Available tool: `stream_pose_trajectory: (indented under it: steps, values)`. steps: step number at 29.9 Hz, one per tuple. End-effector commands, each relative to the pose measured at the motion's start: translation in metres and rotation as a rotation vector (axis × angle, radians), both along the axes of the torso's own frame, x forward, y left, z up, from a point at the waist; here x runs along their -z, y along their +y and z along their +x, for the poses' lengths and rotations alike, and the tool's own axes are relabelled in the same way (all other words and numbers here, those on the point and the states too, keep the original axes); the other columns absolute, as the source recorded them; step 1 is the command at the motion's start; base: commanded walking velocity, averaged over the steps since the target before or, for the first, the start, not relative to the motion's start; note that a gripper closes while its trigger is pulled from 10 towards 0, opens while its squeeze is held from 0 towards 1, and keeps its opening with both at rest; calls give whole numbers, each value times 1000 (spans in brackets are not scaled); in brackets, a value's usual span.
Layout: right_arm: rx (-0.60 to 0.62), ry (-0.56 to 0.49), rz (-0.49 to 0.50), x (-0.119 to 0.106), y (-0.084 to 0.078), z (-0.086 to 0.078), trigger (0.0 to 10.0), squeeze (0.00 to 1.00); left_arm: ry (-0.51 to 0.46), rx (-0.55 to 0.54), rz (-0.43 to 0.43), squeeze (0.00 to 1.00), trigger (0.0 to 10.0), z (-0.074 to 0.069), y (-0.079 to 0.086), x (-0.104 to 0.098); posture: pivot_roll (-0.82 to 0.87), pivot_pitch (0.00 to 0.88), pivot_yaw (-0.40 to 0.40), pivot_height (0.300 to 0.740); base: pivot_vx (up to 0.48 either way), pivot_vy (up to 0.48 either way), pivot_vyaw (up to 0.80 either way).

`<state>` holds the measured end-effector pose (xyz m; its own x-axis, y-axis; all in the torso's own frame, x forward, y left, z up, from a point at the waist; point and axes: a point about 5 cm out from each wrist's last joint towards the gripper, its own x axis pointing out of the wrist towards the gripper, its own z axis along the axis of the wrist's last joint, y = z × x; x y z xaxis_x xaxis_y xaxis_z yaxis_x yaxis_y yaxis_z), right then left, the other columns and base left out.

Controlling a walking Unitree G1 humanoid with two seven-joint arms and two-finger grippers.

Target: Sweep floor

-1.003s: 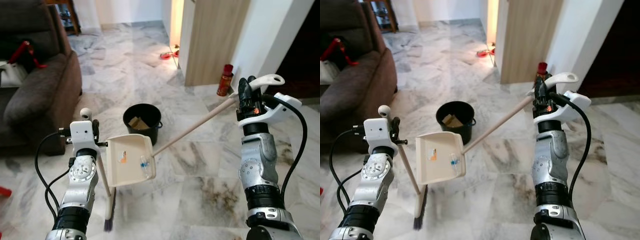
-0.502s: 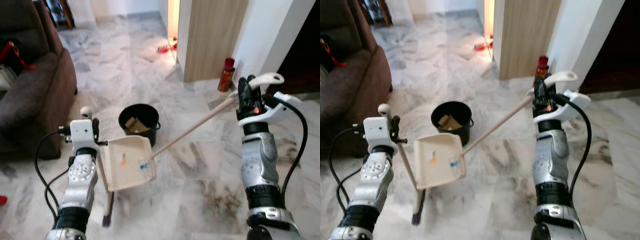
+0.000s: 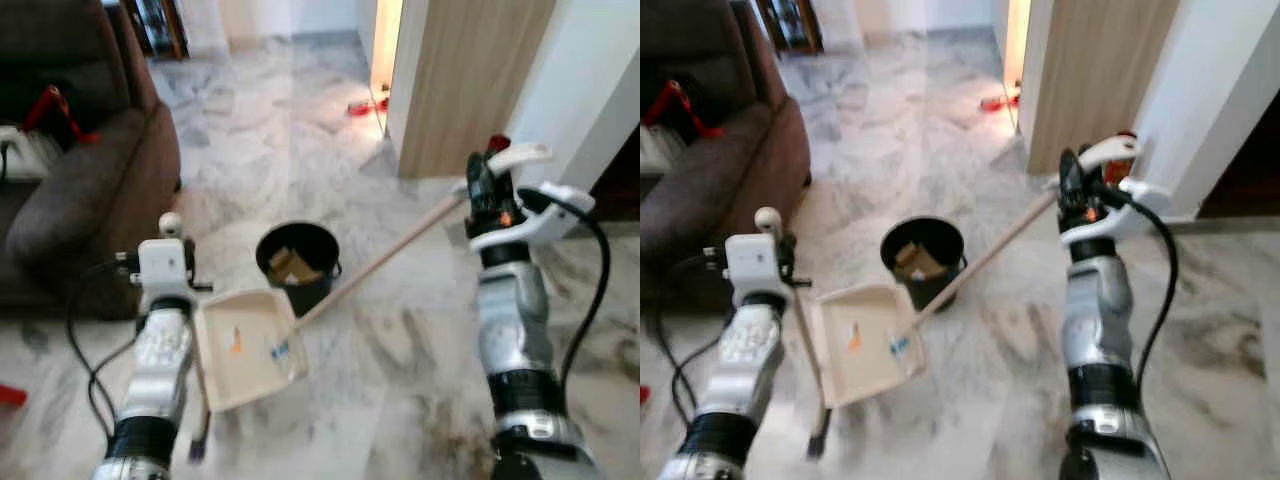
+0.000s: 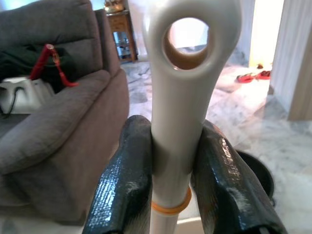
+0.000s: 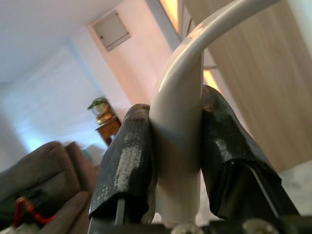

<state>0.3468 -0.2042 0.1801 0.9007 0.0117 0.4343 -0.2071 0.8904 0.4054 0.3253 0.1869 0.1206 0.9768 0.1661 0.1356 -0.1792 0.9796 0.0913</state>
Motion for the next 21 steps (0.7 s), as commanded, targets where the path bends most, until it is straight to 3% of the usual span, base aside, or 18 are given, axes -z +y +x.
stream_pose_trajectory:
  steps: [1, 21]
  values:
    - [-12, -104, 12, -25, 5, 2, 10000, 0, -58, -5, -3, 0, 10000, 1, 4, -12, -5, 0, 34, 740, 364, 0, 0]
    - [-22, -105, 13, -25, 7, 2, 10000, 0, -60, -4, -3, 0, 10000, 1, 4, -13, -2, 0, 34, 740, 368, 0, 0]
